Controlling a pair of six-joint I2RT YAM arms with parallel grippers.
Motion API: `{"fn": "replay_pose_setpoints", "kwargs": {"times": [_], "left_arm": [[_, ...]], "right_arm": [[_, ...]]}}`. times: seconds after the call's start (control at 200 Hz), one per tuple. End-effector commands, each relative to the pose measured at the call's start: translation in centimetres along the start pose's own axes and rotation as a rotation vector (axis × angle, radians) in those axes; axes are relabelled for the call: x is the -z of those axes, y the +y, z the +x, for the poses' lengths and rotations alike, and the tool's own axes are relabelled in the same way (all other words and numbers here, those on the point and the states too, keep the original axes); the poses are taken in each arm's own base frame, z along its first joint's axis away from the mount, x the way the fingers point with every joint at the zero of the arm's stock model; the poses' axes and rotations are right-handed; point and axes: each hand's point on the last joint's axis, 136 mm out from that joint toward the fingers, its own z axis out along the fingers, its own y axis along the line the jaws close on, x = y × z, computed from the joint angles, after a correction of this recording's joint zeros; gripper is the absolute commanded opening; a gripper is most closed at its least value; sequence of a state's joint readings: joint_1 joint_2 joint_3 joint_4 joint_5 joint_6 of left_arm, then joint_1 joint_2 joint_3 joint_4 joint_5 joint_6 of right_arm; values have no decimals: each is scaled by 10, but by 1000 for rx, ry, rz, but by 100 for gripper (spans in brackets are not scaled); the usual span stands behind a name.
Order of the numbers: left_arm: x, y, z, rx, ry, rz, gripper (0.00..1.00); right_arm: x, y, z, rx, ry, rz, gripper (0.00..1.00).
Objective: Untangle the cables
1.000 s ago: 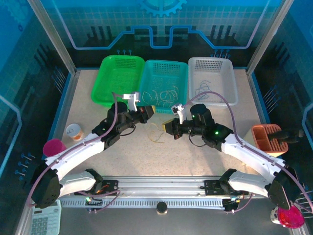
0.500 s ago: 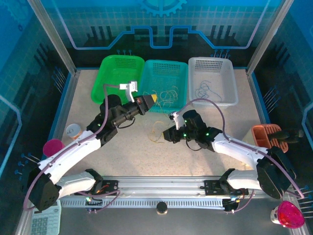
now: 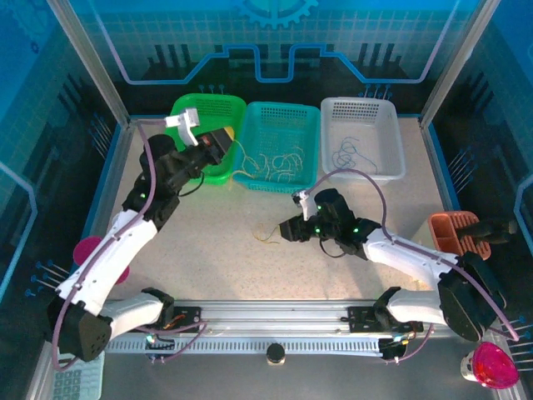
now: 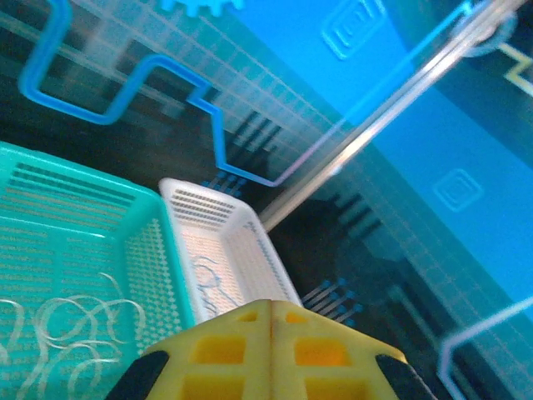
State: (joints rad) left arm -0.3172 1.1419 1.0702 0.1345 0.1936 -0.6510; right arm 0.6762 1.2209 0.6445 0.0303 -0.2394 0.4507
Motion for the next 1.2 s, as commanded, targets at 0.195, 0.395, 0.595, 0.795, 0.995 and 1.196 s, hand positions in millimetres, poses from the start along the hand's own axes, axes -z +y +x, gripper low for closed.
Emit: {"fn": "replay_pose_setpoints", "kwargs": {"times": [0.195, 0.395, 0.595, 0.795, 0.995, 1.196], "left_arm": [[-23, 92, -38, -18, -40, -254, 0], [-36, 146, -54, -19, -55, -364, 0], [-48, 199, -54, -30, -11, -474, 3], [-48, 222, -56, 10, 23, -490, 58], [-46, 196, -65, 13, 14, -419, 99], [-37, 163, -60, 57, 2, -320, 99]], "right_arm": [[18, -14, 2, -20, -20, 60, 46], [29, -18, 3, -26, -33, 81, 49], [33, -20, 4, -33, -30, 88, 49], [36, -20, 3, -32, -36, 89, 51], [33, -20, 3, -31, -32, 82, 52], [25, -21, 6, -44, -14, 73, 52]]}}
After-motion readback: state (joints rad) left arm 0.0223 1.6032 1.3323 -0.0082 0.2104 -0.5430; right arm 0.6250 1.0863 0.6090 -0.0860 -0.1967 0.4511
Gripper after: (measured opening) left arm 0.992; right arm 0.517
